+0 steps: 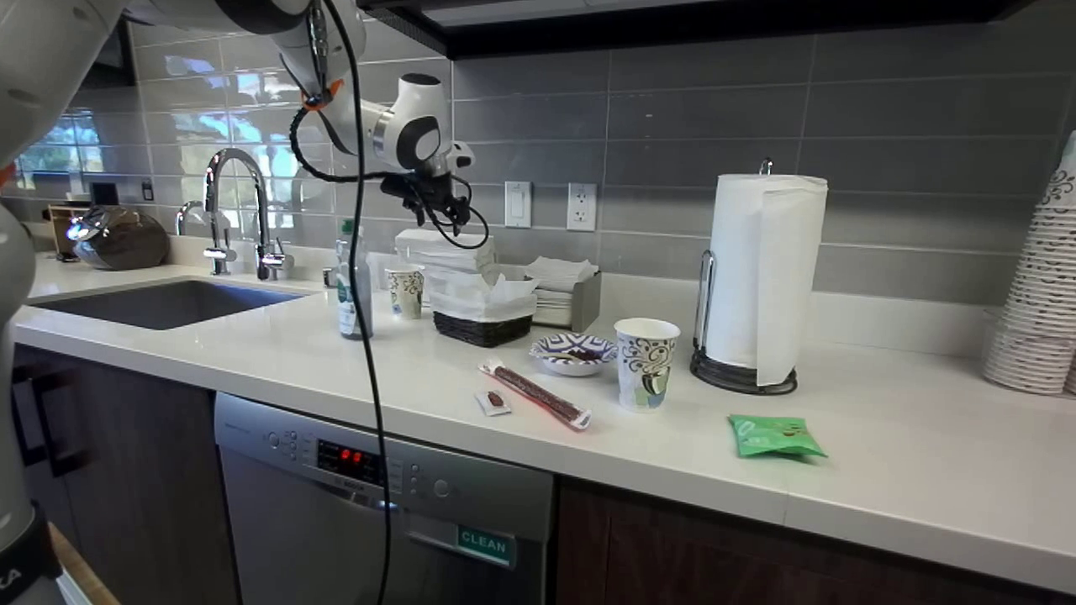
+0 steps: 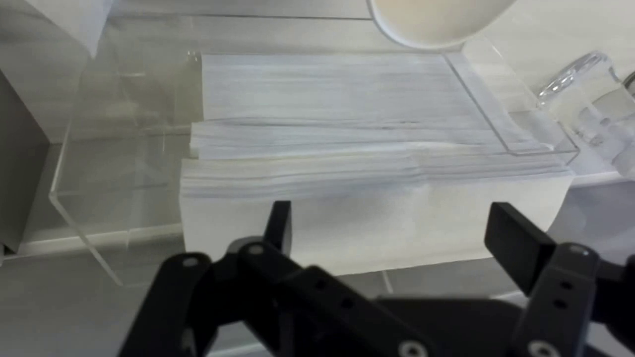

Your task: Move the cup on the counter

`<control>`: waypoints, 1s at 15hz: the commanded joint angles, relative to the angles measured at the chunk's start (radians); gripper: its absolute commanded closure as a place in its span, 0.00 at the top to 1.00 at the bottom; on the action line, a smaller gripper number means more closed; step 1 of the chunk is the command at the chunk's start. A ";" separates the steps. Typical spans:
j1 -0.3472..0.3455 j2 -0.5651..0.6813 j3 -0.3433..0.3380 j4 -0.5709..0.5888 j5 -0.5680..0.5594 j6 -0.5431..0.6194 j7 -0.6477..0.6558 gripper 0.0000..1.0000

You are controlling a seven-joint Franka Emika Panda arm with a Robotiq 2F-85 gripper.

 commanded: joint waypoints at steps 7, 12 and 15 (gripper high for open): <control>0.026 -0.406 -0.098 -0.536 -0.014 0.233 0.355 1.00; -0.014 -0.685 -0.108 -0.731 0.220 -0.038 0.303 1.00; -0.027 -0.846 -0.138 -0.795 0.283 -0.308 0.309 1.00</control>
